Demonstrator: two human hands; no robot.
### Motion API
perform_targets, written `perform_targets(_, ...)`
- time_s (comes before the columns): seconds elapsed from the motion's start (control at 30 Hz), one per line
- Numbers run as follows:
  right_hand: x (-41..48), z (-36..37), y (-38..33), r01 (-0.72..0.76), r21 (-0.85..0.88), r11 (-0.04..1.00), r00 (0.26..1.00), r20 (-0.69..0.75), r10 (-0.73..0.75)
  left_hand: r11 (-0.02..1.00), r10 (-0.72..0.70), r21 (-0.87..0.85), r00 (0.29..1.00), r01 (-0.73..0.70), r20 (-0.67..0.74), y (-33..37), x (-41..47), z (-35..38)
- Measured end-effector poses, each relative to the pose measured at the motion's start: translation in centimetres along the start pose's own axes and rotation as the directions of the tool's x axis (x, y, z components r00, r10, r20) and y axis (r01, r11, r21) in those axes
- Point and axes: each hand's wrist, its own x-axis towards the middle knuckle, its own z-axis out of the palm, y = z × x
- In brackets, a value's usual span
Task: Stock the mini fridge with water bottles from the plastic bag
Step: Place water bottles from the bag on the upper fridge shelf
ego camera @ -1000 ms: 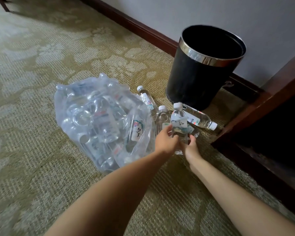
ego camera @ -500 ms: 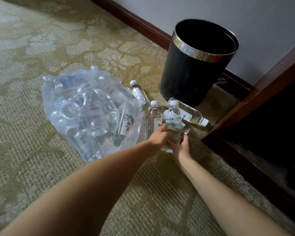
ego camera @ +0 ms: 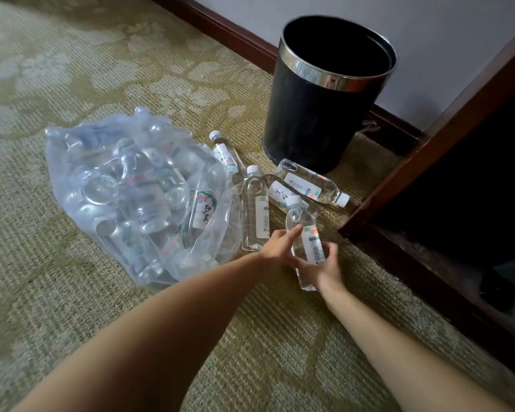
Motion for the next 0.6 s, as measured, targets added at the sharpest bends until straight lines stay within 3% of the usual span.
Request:
perform_targets(0.07, -0.5, -0.7, 0.6, -0.003, 0.068, 0.998, 0.999, 0.034, 0.001, 0.998, -0.001, -0.067, 0.999, -0.002, -0.048, -0.1, -0.3, 0.5)
perform_targets(0.27, -1.9, -1.5, 1.9, -0.095, 0.273, 0.957, 0.985, 0.166, 0.050, 0.971, -0.121, -0.195, 0.985, 0.142, 0.120, -0.7, -1.1, 0.5)
perform_targets(0.43, -2.7, -1.9, 1.7, -0.219, 0.350, 0.911, 0.922, 0.380, 0.076, 0.985, -0.124, -0.116, 0.992, 0.127, 0.025, -1.2, -1.4, -0.1)
perform_targets(0.6, -2.7, -2.7, 1.9, -0.242, 0.415, 0.877, 0.905, 0.423, 0.049, 0.991, -0.118, -0.051, 0.987, 0.124, 0.113, -2.2, -1.8, -0.3)
